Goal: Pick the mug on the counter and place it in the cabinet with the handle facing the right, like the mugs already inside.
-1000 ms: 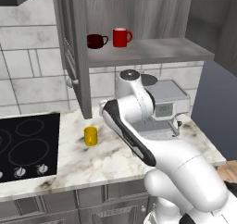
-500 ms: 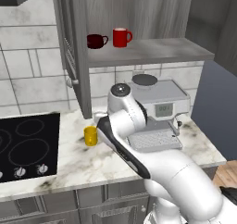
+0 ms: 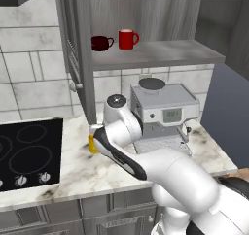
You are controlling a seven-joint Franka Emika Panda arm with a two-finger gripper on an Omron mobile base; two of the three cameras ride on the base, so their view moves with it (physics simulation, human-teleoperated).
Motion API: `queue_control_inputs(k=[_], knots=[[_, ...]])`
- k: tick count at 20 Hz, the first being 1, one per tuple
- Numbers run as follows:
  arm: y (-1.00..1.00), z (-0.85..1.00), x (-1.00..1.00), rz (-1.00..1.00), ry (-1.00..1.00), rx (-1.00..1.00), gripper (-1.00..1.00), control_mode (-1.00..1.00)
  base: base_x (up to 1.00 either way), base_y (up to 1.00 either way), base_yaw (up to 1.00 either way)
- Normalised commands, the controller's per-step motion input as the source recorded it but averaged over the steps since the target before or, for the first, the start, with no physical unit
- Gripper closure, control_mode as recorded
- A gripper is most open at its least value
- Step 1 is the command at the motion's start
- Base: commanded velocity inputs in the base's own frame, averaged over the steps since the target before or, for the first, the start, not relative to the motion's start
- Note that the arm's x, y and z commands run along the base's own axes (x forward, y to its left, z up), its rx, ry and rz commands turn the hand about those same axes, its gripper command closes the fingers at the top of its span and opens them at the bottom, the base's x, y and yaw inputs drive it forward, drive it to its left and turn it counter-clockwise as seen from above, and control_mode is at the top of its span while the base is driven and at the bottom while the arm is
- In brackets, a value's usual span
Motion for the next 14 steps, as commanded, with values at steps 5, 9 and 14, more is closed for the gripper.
queue_control_inputs(k=[5, 9, 14], knots=[[0.36, -0.43, 0.16, 0.08, 0.0, 0.0, -1.0, -1.0, 0.0, 0.0, 0.0], [0.28, -0.38, 0.18, 0.08, 0.0, 0.0, -1.0, -1.0, 0.0, 0.0, 0.0], [0.25, -0.37, 0.2, 0.06, 0.0, 0.0, -1.0, -1.0, 0.0, 0.0, 0.0]])
